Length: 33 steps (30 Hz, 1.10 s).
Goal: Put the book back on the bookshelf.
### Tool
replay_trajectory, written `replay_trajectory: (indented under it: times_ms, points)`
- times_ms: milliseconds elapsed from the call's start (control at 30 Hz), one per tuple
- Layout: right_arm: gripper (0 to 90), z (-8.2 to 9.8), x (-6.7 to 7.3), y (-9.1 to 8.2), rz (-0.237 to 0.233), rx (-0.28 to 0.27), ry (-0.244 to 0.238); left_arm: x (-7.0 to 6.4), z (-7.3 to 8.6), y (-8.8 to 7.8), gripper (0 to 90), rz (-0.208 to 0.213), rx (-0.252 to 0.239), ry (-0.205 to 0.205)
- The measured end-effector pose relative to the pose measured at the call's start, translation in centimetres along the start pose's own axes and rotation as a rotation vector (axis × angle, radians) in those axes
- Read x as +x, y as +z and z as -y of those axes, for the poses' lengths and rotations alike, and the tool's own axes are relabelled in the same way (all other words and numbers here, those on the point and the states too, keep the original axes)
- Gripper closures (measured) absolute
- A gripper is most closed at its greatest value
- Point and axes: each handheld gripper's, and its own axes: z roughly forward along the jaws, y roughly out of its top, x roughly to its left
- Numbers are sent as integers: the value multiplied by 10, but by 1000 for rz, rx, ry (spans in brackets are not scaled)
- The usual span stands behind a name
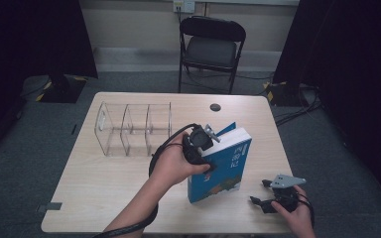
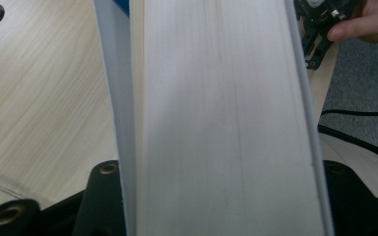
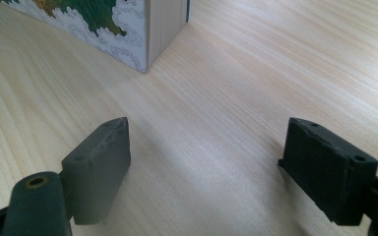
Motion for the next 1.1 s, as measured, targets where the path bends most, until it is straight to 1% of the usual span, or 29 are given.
replay_trajectory:
  times_ms: [67, 100, 133, 167, 200, 233, 267, 300, 333, 400, 533, 633, 767, 867, 933, 1000, 1033, 1067, 1100]
  points:
    - [178, 0, 0, 0, 0, 0, 0, 1, 1, 0, 451, -5, -22, -14]
    - [178, 0, 0, 0, 0, 0, 0, 1, 1, 0, 458, -3, -31, -21]
    - [178, 0, 0, 0, 0, -1, -1, 1, 1, 0, 479, -6, -28, -15]
    - [178, 0, 0, 0, 0, 0, 0, 0, 0, 0, 492, -5, -12, -11]
    - [178, 0, 0, 0, 0, -1, -1, -1, 0, 0, 549, 0, 11, -5]
    - [178, 0, 0, 0, 0, 0, 0, -1, -1, -1, 594, 9, 23, -16]
    - [178, 0, 0, 0, 1, -1, -1, -3, -1, -1, 599, 5, 23, -12]
    - [178, 0, 0, 0, 0, -1, 0, -5, -1, -1, 603, 3, 22, -17]
    - [178, 0, 0, 0, 0, -1, -1, -6, 0, -1, 605, 1, 14, -34]
    - [178, 0, 0, 0, 0, -1, -1, -7, 0, -1, 609, -5, 11, -47]
    - [178, 0, 0, 0, 0, -1, -1, -7, -1, -2, 617, -5, 16, -53]
    - [178, 0, 0, 0, 0, -1, -1, -7, -2, -3, 618, -2, 19, -50]
    - [178, 0, 0, 0, -1, 0, 0, -8, -7, -6, 619, -7, 39, -26]
    - [178, 0, 0, 0, -1, 0, 0, -8, -7, -11, 620, -19, 41, -21]
    - [178, 0, 0, 0, -1, 0, 0, -8, -6, -15, 620, -23, 22, -37]
    - [178, 0, 0, 0, 0, 0, 0, -5, -4, -19, 620, -17, 11, -50]
    - [178, 0, 0, 0, -1, 1, 1, -5, -3, -21, 620, -17, 11, -59]
    - [178, 0, 0, 0, 0, 0, -1, -4, -2, -24, 620, -18, 6, -55]
    - [178, 0, 0, 0, 0, 0, 0, -4, -1, -26, 620, -21, 13, -60]
